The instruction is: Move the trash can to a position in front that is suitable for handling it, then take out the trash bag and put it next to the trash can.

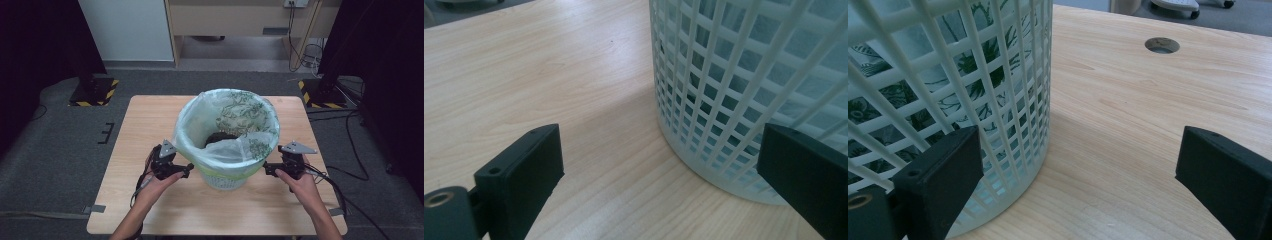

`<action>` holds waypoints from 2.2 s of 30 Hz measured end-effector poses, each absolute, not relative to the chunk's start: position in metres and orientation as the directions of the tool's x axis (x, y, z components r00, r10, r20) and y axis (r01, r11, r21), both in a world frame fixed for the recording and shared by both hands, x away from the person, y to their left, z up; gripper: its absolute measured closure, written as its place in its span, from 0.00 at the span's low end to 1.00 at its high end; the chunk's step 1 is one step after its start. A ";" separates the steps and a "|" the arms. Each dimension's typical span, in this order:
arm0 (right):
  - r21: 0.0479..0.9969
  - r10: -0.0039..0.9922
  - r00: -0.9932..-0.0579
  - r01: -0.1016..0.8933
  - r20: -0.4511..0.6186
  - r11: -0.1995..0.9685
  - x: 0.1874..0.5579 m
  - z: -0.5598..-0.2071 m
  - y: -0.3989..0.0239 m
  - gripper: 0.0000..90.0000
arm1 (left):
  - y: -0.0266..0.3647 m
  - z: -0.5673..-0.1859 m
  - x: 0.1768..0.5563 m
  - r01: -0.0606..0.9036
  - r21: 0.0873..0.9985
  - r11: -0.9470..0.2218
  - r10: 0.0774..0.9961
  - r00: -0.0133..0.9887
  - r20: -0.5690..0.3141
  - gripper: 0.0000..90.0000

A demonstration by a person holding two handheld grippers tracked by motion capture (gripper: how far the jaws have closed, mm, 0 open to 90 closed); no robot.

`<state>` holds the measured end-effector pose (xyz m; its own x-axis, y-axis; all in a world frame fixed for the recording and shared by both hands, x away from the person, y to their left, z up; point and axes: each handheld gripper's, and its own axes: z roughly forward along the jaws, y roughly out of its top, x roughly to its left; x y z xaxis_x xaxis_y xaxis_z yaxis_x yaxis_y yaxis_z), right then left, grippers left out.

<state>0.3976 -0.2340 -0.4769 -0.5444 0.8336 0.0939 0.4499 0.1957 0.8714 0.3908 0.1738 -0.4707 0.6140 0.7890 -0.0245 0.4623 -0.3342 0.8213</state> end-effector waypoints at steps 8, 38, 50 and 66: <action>0.864 0.850 -0.520 0.465 0.090 0.193 0.410 -0.475 -0.234 0.07 | 0.171 -0.471 0.402 0.465 0.824 -0.322 0.799 0.601 -0.027 0.05; 0.844 0.837 -0.504 0.527 0.212 0.104 0.413 -0.439 -0.270 0.07 | 0.214 -0.436 0.410 0.460 0.849 -0.262 0.807 0.586 -0.069 0.05; 0.842 0.830 -0.495 0.536 0.255 0.061 0.415 -0.410 -0.277 0.20 | 0.226 -0.411 0.413 0.426 0.864 -0.269 0.803 0.595 -0.043 0.07; 0.838 0.769 -0.528 0.545 0.359 -0.017 0.411 -0.366 -0.286 0.38 | 0.237 -0.372 0.405 0.338 0.907 -0.252 0.724 0.687 -0.054 0.09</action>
